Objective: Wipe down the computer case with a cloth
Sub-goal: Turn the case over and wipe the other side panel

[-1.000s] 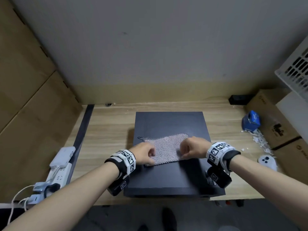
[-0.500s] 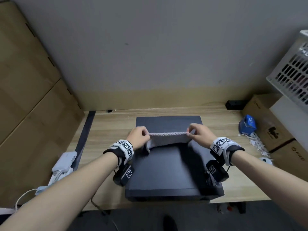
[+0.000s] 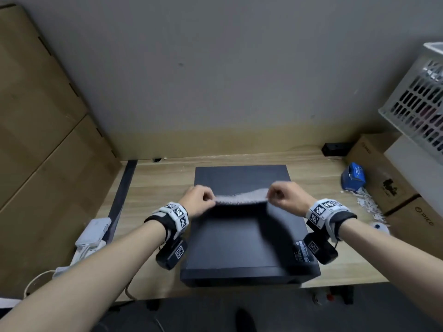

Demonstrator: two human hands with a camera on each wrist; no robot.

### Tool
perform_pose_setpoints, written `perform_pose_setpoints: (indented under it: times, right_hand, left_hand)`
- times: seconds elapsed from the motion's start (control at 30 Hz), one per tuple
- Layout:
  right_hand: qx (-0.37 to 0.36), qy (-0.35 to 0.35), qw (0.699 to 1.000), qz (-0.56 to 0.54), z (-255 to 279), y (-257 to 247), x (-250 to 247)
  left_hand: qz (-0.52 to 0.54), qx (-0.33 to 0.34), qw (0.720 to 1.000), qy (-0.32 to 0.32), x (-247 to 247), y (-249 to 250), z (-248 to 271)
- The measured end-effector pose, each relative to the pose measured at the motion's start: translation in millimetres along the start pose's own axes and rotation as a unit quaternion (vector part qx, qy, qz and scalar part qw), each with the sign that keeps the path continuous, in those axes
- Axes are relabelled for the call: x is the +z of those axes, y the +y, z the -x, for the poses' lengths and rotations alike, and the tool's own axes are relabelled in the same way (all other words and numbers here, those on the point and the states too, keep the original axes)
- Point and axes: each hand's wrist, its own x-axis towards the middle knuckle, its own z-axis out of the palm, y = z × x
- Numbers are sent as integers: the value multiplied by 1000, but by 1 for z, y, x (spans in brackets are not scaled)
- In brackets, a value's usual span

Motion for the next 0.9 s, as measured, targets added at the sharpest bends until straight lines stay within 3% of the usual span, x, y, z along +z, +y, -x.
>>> perform_pose_setpoints:
  times: [0.07, 0.13, 0.2, 0.3, 0.37, 0.47, 0.57, 0.67, 0.8, 0.9]
  right_hand:
    - [15, -137, 990, 32, 17, 7, 20]
    - [7, -194, 977, 88, 31, 9, 35]
    - [14, -167, 976, 137, 35, 8, 40]
    - [46, -123, 986, 106, 30, 0, 42]
    - [52, -115, 989, 74, 24, -4, 45]
    - [57, -98, 993, 40, 21, -3, 43]
    - [62, -58, 996, 19, 22, 3, 28]
    - [94, -25, 995, -12, 29, 15, 12]
    - [129, -31, 991, -12, 41, 32, 4]
    - [121, -32, 992, -8, 40, 28, 5]
  left_hand:
    - [-52, 12, 995, -82, 24, -9, 12]
    - [-61, 7, 991, -121, 43, -15, 19]
    - [-27, -32, 995, -92, 52, -21, 18]
    - [85, -93, 992, -8, 52, -24, 11]
    - [85, -77, 992, 53, 46, -14, 8]
    - [34, 27, 993, 106, 39, 18, 1]
    - [22, 114, 990, 82, 47, 57, -8]
    - [32, 154, 987, 31, 75, 90, -11]
    - [163, 93, 978, -90, 102, 97, -14]
    - [254, 29, 965, -66, 85, 79, -22]
